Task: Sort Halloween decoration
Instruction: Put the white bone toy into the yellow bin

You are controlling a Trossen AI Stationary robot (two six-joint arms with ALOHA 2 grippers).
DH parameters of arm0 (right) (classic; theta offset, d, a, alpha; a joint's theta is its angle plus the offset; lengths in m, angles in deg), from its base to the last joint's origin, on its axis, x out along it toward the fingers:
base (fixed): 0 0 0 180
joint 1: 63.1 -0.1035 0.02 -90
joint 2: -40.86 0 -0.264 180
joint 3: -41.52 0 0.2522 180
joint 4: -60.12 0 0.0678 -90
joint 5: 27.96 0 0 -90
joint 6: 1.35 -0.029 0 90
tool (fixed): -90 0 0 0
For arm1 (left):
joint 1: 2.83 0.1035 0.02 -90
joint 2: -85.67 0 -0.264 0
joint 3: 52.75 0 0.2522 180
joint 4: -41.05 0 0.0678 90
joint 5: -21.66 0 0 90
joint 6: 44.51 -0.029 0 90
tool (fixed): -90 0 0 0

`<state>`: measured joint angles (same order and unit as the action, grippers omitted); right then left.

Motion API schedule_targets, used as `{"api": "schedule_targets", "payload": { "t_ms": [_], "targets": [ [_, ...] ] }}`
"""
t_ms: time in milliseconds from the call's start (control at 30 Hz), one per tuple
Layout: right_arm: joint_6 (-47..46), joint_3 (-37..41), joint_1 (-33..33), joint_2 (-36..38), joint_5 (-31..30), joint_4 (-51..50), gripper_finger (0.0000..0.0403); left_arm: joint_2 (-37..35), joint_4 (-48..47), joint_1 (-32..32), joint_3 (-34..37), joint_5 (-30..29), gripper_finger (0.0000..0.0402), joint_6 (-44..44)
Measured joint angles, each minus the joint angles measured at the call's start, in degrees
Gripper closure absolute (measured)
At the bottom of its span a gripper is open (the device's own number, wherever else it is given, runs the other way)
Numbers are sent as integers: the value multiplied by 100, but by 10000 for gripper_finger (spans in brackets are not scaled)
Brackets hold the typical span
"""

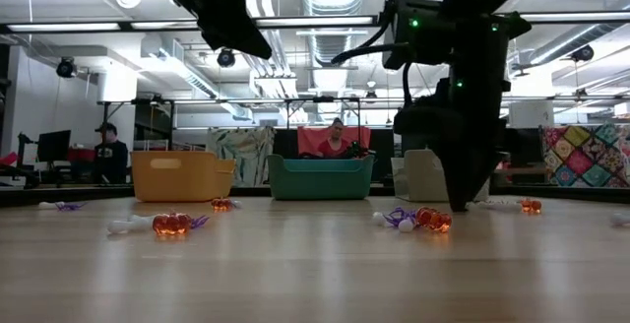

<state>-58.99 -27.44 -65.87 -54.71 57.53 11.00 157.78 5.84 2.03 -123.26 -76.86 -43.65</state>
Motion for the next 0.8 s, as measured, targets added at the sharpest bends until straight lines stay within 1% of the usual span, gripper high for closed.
{"api": "schedule_targets", "payload": {
  "t_ms": [200, 300, 400, 567, 633, 700, 800],
  "targets": [
    [502, -220, 67, 20, -43, 70, 390, 0, 0, -26, 0, 1, 345, 172],
    [1013, -548, 151, 63, -119, 139, 390, 0, 25, -137, 21, 3, 345, 204],
    [1701, -906, 301, 63, -164, 430, 390, 0, 38, -299, 101, 4, 345, 224],
    [3053, -1414, 739, 63, -146, 1542, 391, -66, 96, -462, 166, -4, 345, 269],
    [3612, -1526, 975, 28, -57, 2126, 391, -225, 7, -471, 173, -148, 345, 270],
    [4118, -1602, 1241, -35, 203, 2774, 391, -483, -101, -471, 173, -349, 345, 262],
    [4517, -1780, 1603, -315, 701, 3893, 391, -984, -286, -471, 177, -675, 345, 260]
  ]
}}
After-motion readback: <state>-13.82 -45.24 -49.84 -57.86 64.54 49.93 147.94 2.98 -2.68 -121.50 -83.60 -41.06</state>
